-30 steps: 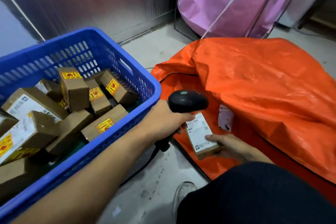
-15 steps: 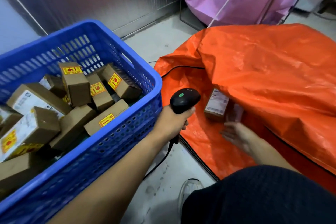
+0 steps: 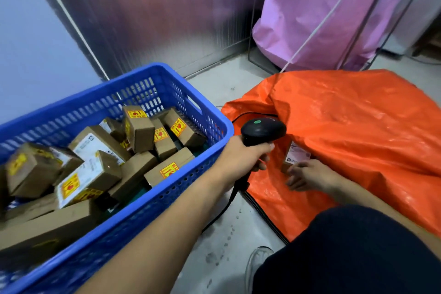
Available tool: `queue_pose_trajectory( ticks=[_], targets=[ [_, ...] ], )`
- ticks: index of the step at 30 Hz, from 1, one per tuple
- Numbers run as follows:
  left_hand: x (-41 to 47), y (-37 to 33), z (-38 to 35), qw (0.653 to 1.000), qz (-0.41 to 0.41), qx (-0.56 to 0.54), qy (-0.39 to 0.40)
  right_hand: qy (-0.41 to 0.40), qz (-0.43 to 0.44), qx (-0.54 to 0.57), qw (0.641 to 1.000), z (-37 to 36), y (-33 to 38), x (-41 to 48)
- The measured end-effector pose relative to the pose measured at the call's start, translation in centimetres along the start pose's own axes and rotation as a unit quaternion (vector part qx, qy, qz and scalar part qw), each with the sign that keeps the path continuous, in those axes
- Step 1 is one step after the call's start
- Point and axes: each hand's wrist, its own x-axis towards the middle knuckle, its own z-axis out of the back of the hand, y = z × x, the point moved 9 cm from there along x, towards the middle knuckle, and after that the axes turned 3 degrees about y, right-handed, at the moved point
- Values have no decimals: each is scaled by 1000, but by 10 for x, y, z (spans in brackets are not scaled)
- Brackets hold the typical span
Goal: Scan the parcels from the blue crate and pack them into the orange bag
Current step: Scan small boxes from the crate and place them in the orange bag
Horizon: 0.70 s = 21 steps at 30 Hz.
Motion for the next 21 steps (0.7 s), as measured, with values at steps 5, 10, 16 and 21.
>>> queue_pose_trajectory(
  ticks=[5, 10, 16, 21],
  targets=[
    [-40, -47, 29, 999, -38, -26, 0, 20, 47, -23, 998, -4, 74, -40],
    [-99, -89, 104, 994, -78, -38, -70, 23, 115, -75, 990, -14, 157, -74],
    [-184, -107, 207, 975, -95, -65, -188, 33, 190, -142, 971, -68, 249, -117],
    [-246, -76, 269, 940, -93, -194, -266, -1, 295, -272, 916, -127, 302, -140]
  ],
)
